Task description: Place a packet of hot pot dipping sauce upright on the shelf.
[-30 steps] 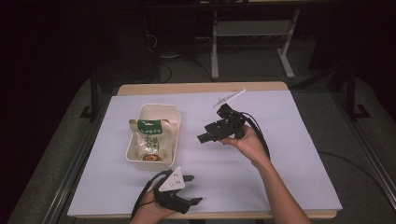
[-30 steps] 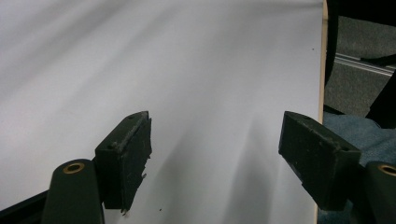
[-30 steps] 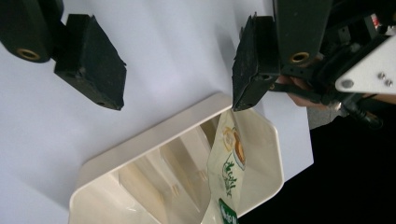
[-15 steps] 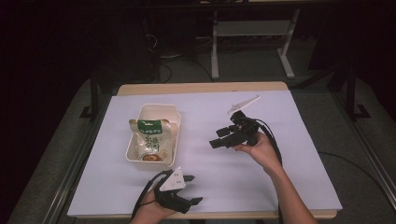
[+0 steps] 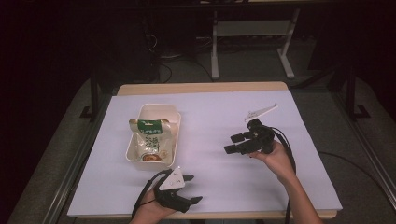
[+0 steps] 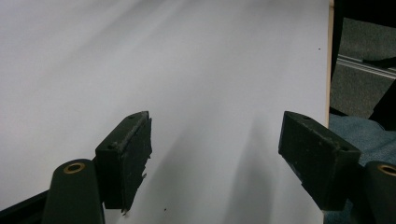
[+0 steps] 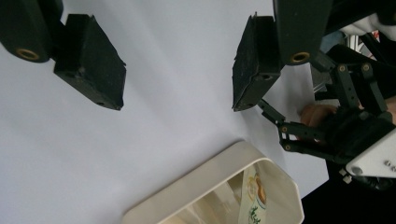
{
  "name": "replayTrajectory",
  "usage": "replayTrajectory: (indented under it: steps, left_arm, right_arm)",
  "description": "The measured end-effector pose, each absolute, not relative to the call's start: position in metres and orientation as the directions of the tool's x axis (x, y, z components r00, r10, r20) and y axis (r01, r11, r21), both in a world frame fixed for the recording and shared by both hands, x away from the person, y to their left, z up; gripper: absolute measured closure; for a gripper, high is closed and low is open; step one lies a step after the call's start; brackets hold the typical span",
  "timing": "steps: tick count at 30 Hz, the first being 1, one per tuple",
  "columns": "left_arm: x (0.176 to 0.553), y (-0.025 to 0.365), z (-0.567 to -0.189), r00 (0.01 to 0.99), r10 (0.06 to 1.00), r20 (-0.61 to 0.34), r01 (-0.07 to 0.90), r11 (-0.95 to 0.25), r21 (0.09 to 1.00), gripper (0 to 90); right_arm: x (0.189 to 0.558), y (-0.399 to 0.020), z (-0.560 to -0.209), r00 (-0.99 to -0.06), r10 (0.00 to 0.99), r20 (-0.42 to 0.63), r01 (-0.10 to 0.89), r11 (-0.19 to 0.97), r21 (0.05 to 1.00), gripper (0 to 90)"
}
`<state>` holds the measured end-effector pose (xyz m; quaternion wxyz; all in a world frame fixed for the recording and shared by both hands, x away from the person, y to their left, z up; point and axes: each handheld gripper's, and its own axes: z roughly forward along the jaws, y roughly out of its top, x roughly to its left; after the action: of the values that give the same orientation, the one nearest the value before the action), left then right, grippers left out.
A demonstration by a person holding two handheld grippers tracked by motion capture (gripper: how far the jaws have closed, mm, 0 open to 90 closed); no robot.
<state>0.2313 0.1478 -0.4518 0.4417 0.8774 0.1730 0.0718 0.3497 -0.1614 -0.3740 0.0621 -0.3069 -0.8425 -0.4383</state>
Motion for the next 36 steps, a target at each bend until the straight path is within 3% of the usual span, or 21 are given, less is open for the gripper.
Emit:
replayTrajectory:
  steps: [36]
  left_arm:
    - [0.234, 0.150, -0.453, 0.925, 0.378, -0.038, 0.254, -0.540, 0.803, 25.4]
  right_arm:
    - [0.297, -0.226, -0.423, -0.749, 0.527, 0.403, 0.629, 0.371, 0.684, 34.0]
